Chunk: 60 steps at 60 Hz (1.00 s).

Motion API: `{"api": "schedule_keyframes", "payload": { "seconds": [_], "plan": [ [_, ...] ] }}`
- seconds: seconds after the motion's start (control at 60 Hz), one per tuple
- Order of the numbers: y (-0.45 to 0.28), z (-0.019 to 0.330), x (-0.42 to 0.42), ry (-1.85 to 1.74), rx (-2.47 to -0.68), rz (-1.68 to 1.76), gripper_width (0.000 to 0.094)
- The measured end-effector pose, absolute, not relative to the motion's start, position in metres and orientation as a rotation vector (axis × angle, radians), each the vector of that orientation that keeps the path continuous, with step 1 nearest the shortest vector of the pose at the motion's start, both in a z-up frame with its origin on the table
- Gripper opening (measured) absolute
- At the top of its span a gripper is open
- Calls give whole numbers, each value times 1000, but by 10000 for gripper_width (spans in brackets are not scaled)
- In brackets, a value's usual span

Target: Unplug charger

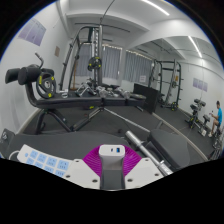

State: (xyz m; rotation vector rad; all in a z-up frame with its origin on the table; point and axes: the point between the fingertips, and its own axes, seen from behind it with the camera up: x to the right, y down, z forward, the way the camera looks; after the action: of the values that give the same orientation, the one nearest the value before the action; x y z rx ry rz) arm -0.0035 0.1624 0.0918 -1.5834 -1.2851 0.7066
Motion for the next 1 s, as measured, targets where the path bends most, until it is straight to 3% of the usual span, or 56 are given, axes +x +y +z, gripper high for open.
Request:
{"api": "schedule_keyframes", "payload": {
  "seconds": [0.133, 0.267, 0.3, 0.367, 0.4, 0.533, 0.633, 0.833, 1.0],
  "plan": [
    [183, 29, -1, -1348, -1671, 675, 276],
    [189, -11, -2, -1410, -1693, 643, 367],
    [189, -15, -2, -1421, -1701, 637, 463],
    [187, -16, 1, -1433, -1708, 633, 789],
    [185, -11, 2, -1431, -1700, 645, 875],
    [177, 24, 19, -1431, -1670, 680, 858],
    [164, 69, 51, -1423, -1649, 706, 857],
    [117, 170, 169, -1406, -1642, 749, 857],
    [69, 219, 268, -1419, -1661, 805, 857]
  ]
}}
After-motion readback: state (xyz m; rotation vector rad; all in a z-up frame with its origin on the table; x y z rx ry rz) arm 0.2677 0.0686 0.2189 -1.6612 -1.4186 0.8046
